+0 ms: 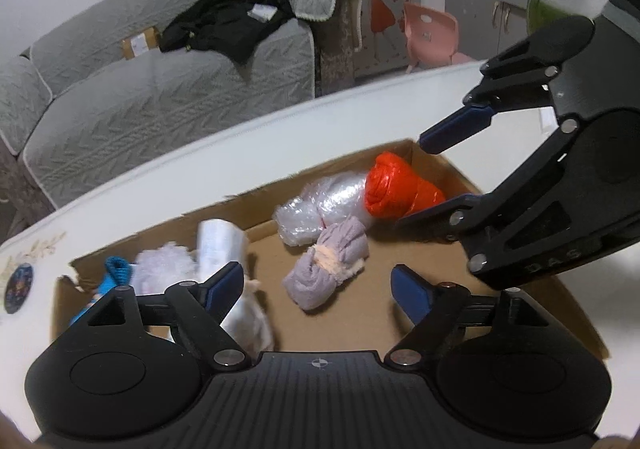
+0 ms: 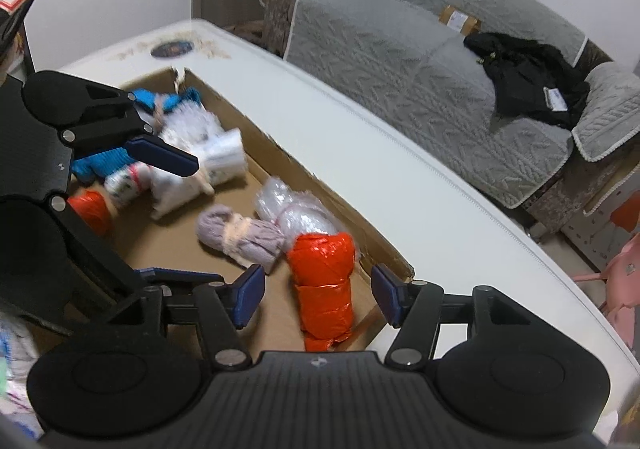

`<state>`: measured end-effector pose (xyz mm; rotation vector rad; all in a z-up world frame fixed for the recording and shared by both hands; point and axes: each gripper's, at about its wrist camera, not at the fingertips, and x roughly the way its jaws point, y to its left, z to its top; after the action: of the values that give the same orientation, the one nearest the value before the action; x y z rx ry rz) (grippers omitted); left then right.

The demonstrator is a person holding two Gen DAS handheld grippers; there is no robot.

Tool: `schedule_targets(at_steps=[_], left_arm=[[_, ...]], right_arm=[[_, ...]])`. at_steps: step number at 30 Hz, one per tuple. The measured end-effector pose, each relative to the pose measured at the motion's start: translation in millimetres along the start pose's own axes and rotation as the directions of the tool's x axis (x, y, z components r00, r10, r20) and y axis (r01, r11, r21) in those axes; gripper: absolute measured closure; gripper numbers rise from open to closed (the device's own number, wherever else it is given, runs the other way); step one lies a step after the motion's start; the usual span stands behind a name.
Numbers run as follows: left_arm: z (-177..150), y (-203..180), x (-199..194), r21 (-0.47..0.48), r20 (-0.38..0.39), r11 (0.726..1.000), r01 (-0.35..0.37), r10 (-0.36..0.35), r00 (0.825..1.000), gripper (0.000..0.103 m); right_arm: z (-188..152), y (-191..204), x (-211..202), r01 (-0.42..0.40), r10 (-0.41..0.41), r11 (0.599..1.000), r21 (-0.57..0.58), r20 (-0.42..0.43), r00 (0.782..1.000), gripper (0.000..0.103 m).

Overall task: Organize objects
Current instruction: 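Open both grippers to release the bundles in the tray and withdraw, then grasp the white teal-tied bundle with the left gripper while the right grasps the grey flower sock bundle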

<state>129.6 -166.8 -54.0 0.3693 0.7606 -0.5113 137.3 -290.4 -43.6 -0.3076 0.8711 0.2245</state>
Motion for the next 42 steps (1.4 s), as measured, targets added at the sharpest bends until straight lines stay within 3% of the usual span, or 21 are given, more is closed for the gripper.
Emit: schedule_targets(at_steps=[9, 15, 20, 25, 36, 42], left_arm=[[-35, 20, -87, -0.058, 0.104, 0.997, -0.045, 0.051, 0.993, 0.013], [-97, 26, -146, -0.148, 0.145, 0.984, -0.097, 0.119, 0.982, 0.005], [-155, 22, -169, -0.23, 0.105, 0.965, -0.127, 0.154, 0.982, 0.004], [-192, 13, -170, -0.309, 0.062, 0.947, -0.088, 0.112, 0.992, 0.004], [-203, -10, -140, -0.268, 0.044, 0.959, -0.088, 0.103, 0.994, 0.005], [-207, -12, -131, -0.254, 0.048, 0.964, -0.077, 0.092, 0.995, 0.011]], right_arm=[[-30, 35, -70, -0.012, 0.01, 1.0, 0.017, 0.126, 0.992, 0.036], [-70, 78, -115, -0.044, 0.033, 0.998, 0.051, 0.199, 0.979, 0.027], [-109, 116, -126, -0.115, 0.096, 0.991, 0.067, 0.242, 0.966, 0.023], [-126, 147, -103, -0.175, 0.169, 0.984, 0.01, 0.211, 0.963, 0.023], [-126, 143, -61, -0.202, 0.202, 0.979, -0.018, 0.183, 0.962, 0.023], [-136, 151, -61, -0.224, 0.223, 0.974, -0.017, 0.193, 0.955, 0.03]])
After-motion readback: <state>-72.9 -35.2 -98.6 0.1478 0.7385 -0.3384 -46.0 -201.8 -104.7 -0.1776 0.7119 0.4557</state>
